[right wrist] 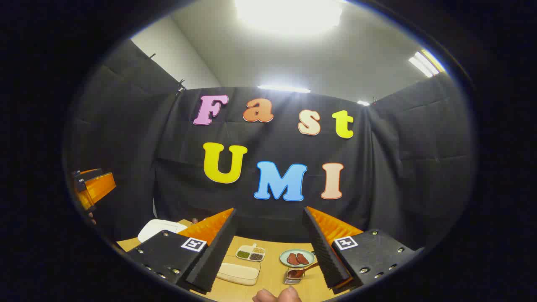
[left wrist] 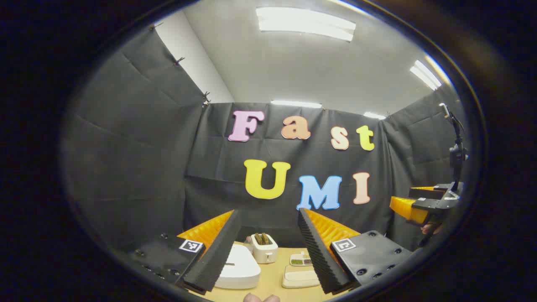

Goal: Close the left gripper, press the button to open the rice cooker; take a wooden spoon from the chopstick holder with the right hand, scoop a spoonful of rice and pour it into the rice cooker, then put the wooden spoon back into the chopstick holder.

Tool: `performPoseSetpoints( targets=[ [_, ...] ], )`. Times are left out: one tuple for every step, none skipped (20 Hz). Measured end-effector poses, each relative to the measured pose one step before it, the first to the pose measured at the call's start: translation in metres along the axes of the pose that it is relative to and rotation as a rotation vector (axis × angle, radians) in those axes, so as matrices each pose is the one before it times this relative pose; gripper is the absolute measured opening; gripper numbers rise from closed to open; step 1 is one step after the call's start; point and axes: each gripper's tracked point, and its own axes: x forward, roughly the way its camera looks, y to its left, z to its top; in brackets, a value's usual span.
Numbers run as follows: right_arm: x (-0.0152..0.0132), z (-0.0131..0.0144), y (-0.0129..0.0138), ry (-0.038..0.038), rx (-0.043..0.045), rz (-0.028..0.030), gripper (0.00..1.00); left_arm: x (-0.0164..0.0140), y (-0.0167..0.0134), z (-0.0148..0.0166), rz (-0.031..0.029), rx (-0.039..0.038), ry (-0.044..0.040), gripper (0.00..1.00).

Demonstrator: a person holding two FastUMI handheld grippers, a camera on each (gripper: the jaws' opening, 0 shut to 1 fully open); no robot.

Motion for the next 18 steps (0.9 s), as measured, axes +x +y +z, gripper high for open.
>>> performPoseSetpoints(
  targets=[
    [-0.00117, 0.00139, -0.00034, -0.00303, -0.00275, -0.00179, 0.95, 0.00093, -0.00103, 0.00208, -0.00176, 0.00447, -0.00328, 0.98],
    [-0.00157, -0.00038, -0.00033, -0.00196, -0.00421, -0.00171, 0.95, -0.00080, -0.00009, 0.00064, 0.00126, 0.00745, -0.00348, 0.98],
    [-0.00069, 0.00085, -0.00033, 0.00201, -0.00426, -0.00075, 0.95, -0.00106, -0.00033, -0.00083, -0.00138, 0.00493, 0.00205, 0.96],
    [-0.00076, 0.00013, -0.00070, 0.00065, -0.00052, -0.00165, 0.95, 0.00016, -0.00265, 0.00016, -0.00505, -0.00143, 0.00037, 0.96],
    [-0.00082, 0.00091, -0.00084, -0.00104, 0.00033, -0.00175, 0.95, -0.00213, -0.00319, -0.00137, -0.00314, -0.00474, 0.00095, 0.96],
    [-0.00147, 0.00170, -0.00209, -0.00393, 0.00136, -0.00585, 0.95, -0.00140, -0.00268, -0.00005, -0.00448, -0.00672, 0.00362, 0.94],
    [-0.00234, 0.00167, -0.00243, -0.00793, 0.00035, -0.00741, 0.95, -0.00080, -0.00139, -0.00308, -0.00413, -0.00337, 0.00490, 0.94],
    [-0.00173, 0.00141, -0.00487, -0.00981, -0.00158, -0.01187, 0.95, 0.00041, -0.00119, -0.00151, -0.00373, -0.00035, 0.00528, 0.96],
    [-0.00156, 0.00043, -0.00459, -0.00577, 0.00023, -0.01099, 0.95, 0.00125, -0.00277, -0.00193, -0.00593, 0.00247, 0.00590, 0.97],
    [-0.00242, -0.00102, -0.00193, -0.00130, 0.00209, -0.00388, 0.95, 0.00187, -0.00317, -0.00133, -0.00482, 0.00222, 0.00520, 0.97],
    [-0.00159, -0.00134, -0.00359, 0.00186, 0.00061, -0.00716, 0.95, 0.00085, -0.00313, 0.00095, -0.00618, 0.00197, -0.00035, 0.95],
    [-0.00089, -0.00065, -0.00679, 0.00205, 0.00139, -0.01247, 0.95, 0.00090, -0.00307, 0.00081, -0.00217, 0.00159, 0.00001, 0.96],
    [-0.00038, -0.00072, -0.00481, 0.00401, 0.00784, -0.00701, 0.95, 0.00040, -0.00218, 0.00101, -0.00213, 0.00110, -0.00130, 0.97],
    [-0.00054, -0.00138, -0.00319, 0.00511, 0.01124, -0.00676, 0.95, 0.00086, -0.00380, -0.00048, -0.00410, 0.00104, 0.00234, 0.94],
    [0.00004, 0.00005, -0.00449, 0.00525, 0.00862, -0.00810, 0.95, 0.00103, -0.00356, -0.00115, -0.00509, 0.00149, 0.00082, 0.95],
    [0.00010, -0.00048, -0.00457, 0.00365, 0.00534, -0.00726, 0.95, 0.00059, -0.00322, -0.00010, -0.00433, 0.00509, 0.00205, 0.94],
    [0.00009, 0.00000, -0.00263, 0.00374, 0.00307, -0.00322, 0.95, -0.00107, -0.00216, -0.00135, -0.00185, 0.00592, 0.00046, 0.94],
    [0.00006, -0.00204, -0.00061, 0.00354, 0.00289, 0.00181, 0.95, -0.00006, -0.00107, -0.00038, -0.00011, 0.00353, 0.00130, 0.94]
  ],
)
